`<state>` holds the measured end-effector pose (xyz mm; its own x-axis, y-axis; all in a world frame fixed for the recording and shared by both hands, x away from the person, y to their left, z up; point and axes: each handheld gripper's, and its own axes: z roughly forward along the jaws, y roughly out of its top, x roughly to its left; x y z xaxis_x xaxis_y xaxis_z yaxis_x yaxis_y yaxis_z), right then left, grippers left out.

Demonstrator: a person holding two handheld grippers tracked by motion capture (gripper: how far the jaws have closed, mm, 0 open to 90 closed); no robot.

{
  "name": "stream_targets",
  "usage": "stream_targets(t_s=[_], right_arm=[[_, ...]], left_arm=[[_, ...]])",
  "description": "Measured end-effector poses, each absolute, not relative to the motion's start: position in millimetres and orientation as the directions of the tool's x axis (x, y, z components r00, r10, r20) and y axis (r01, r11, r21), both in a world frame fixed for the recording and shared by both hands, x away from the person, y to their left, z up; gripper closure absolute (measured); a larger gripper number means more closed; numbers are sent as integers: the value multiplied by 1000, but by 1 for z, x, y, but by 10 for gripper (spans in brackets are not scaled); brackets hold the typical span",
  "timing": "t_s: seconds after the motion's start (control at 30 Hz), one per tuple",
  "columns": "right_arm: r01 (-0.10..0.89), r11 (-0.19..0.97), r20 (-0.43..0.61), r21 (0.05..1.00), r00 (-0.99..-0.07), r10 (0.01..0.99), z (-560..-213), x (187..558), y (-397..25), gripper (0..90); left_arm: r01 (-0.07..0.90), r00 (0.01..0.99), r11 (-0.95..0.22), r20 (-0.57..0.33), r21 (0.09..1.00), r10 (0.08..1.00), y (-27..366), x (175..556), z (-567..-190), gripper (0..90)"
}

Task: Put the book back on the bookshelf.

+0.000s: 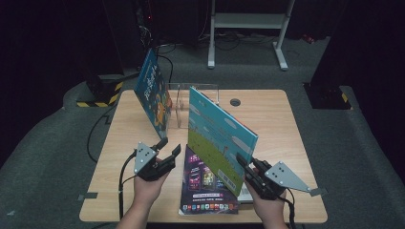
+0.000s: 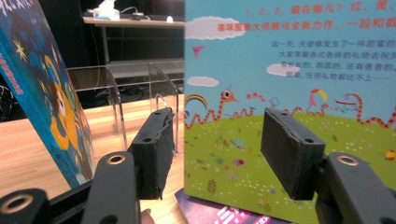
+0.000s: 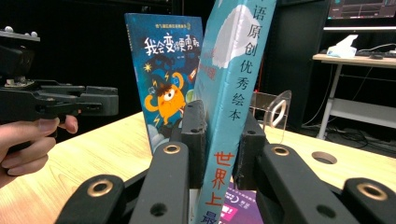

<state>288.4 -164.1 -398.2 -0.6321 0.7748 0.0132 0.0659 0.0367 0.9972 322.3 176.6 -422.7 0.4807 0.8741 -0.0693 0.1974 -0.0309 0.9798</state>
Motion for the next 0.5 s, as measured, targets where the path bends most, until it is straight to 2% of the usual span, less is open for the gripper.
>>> stream_targets(t_s=[0.3, 0.5], right_arm=[[40, 60, -21, 997, -636, 772, -399, 292, -149, 779], [36, 69, -30, 997, -635, 772, -399, 294, -140, 776]], left_arm=[[213, 542, -80, -50, 974, 839, 159, 321, -428, 432], [214, 564, -79, -57, 974, 824, 154, 320, -426, 391]])
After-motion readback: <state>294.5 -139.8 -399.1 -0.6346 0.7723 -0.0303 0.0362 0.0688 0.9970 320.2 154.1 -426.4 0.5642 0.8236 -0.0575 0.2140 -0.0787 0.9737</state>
